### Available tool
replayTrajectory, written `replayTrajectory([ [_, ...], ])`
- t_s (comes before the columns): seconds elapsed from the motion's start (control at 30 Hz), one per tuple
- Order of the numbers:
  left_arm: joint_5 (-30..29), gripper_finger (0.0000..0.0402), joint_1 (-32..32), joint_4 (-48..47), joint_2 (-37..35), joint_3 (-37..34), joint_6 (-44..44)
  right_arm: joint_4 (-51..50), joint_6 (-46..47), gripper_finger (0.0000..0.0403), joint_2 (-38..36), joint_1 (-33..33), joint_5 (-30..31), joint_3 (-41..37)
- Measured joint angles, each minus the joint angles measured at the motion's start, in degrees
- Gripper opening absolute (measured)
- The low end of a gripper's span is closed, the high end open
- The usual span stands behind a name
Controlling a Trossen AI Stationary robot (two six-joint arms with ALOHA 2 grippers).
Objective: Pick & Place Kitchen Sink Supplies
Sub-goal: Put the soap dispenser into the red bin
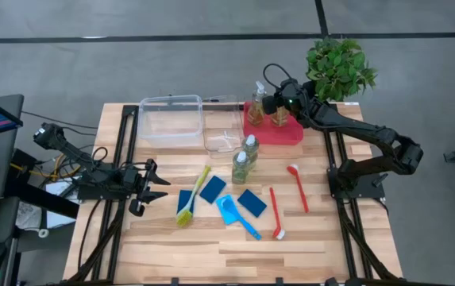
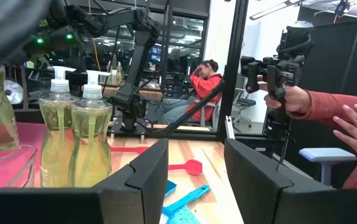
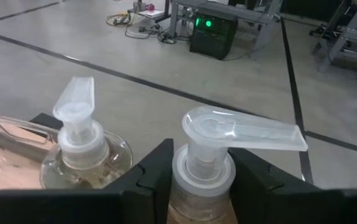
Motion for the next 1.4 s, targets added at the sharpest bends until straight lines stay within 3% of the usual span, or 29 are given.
replayTrajectory([
  [0.47, 0.0, 0.0158, 0.0, 0.0, 0.0, 0.0, 0.0, -1.8, -0.2, 0.0200, -0.1, 0.4, 0.2, 0.1],
  [1.0, 0.0, 0.0158, 0.0, 0.0, 0.0, 0.0, 0.0, -7.1, -0.1, 0.0223, -2.4, 1.8, 0.0, 0.1],
  [1.4, 0.0, 0.0158, 0.0, 0.0, 0.0, 0.0, 0.0, -11.4, 0.0, 0.0197, -10.0, 6.2, -0.2, 0.0],
])
